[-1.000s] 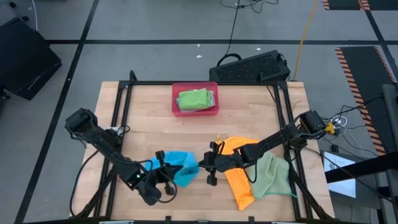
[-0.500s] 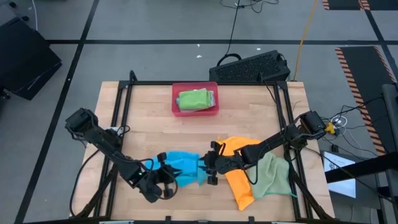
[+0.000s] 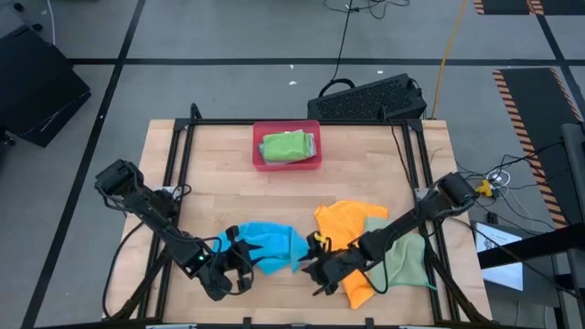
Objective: Fold microfiber towels
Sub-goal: Fold the blue towel
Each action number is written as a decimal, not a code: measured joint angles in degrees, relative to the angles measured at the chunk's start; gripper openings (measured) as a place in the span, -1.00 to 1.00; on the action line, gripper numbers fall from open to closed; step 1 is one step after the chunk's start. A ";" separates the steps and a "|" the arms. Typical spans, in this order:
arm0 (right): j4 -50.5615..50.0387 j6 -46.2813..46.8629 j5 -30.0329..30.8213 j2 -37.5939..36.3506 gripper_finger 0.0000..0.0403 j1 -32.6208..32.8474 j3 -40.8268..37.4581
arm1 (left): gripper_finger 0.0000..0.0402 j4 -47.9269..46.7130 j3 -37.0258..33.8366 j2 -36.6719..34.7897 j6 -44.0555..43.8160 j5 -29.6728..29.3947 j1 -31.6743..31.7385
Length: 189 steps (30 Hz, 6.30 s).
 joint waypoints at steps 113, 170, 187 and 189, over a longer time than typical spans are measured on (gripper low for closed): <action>-16.72 1.60 4.61 -35.78 -1.00 -32.68 -0.02 | -0.17 32.03 6.47 26.62 41.22 9.85 20.05; 30.58 16.36 1.56 -33.36 -1.00 -19.64 -33.43 | -0.98 -41.35 2.73 -16.97 -15.77 -7.04 10.43; 36.75 10.27 -3.17 -25.62 -0.90 -29.69 -38.01 | -0.91 -29.67 -4.66 -16.87 -5.24 -0.58 17.37; 38.51 9.22 -3.21 -24.17 -0.84 -30.17 -38.01 | -0.89 -31.43 -4.66 -16.87 -3.57 -0.86 18.35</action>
